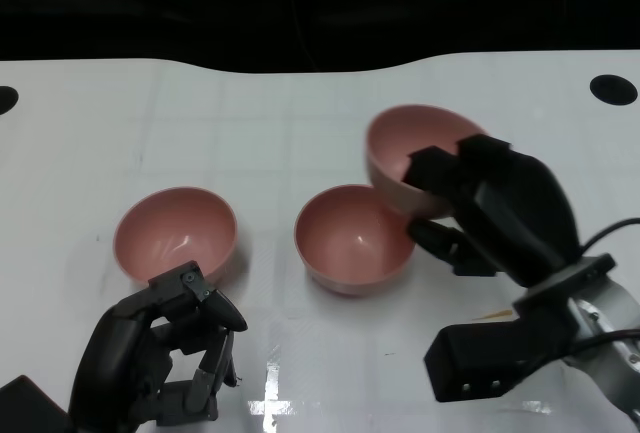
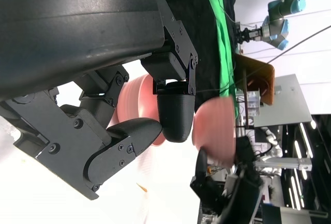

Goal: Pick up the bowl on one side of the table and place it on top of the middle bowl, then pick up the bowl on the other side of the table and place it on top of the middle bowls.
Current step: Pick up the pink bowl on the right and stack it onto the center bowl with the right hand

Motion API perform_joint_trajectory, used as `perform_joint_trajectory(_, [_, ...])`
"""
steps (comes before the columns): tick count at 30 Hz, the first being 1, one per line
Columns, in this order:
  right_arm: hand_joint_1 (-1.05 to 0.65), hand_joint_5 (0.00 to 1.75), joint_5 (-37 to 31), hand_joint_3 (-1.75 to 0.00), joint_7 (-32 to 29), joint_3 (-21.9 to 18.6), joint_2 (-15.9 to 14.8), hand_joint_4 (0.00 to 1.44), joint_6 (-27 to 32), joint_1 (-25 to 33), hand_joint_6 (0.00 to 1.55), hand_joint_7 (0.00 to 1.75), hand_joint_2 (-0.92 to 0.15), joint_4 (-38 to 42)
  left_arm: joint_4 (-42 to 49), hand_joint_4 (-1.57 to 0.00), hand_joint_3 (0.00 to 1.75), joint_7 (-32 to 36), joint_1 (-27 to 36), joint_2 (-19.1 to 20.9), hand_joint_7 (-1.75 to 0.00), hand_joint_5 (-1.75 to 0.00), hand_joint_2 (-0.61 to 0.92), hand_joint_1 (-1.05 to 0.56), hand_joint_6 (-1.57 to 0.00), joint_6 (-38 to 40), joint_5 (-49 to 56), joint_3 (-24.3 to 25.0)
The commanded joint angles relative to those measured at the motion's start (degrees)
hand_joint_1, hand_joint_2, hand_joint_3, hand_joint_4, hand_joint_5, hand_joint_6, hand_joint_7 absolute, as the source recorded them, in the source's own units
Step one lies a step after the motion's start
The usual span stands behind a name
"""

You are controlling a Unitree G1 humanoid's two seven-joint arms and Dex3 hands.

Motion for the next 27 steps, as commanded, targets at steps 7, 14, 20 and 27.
perform_joint_trajectory(7, [-0.16, 1.75, -0.8, -1.22, 0.4, 2.9, 2.3, 0.98, -2.0, -3.9, 0.77, 1.74, -0.28, -0.2, 0.4, -0.86, 1.23, 0.7, 0.4, 0.4, -1.4, -1.72, 0.44, -0.24, -0.84, -1.8, 1.1, 0.3])
perform_joint_trajectory(14, [-0.13, 1.75, -1.7, -1.05, 3.1, 5.5, 3.9, 0.99, -1.3, -5.6, 0.79, 1.65, -0.32, 3.7, -0.7, -0.87, 1.23, 1.1, 1.0, -0.1, -1.38, -1.7, 0.43, -0.24, -0.85, -1.2, 1.0, 0.0])
perform_joint_trajectory(20, [-0.13, 1.75, -2.6, -1.16, 3.8, 7.0, 3.7, 0.97, -1.9, -6.4, 0.78, 1.63, -0.29, 7.7, -1.5, -0.85, 1.22, 1.4, 1.5, -0.3, -1.37, -1.69, 0.43, -0.22, -0.83, -0.8, 1.1, -0.5])
perform_joint_trajectory(27, [-0.15, 1.75, -5.8, -1.08, 2.2, 9.5, 3.7, 0.94, -0.3, -7.2, 0.77, 1.62, -0.37, 12.2, -2.3, -0.86, 1.24, 1.8, 1.9, -0.6, -1.41, -1.65, 0.42, -0.21, -0.82, 0.1, 0.9, -1.0])
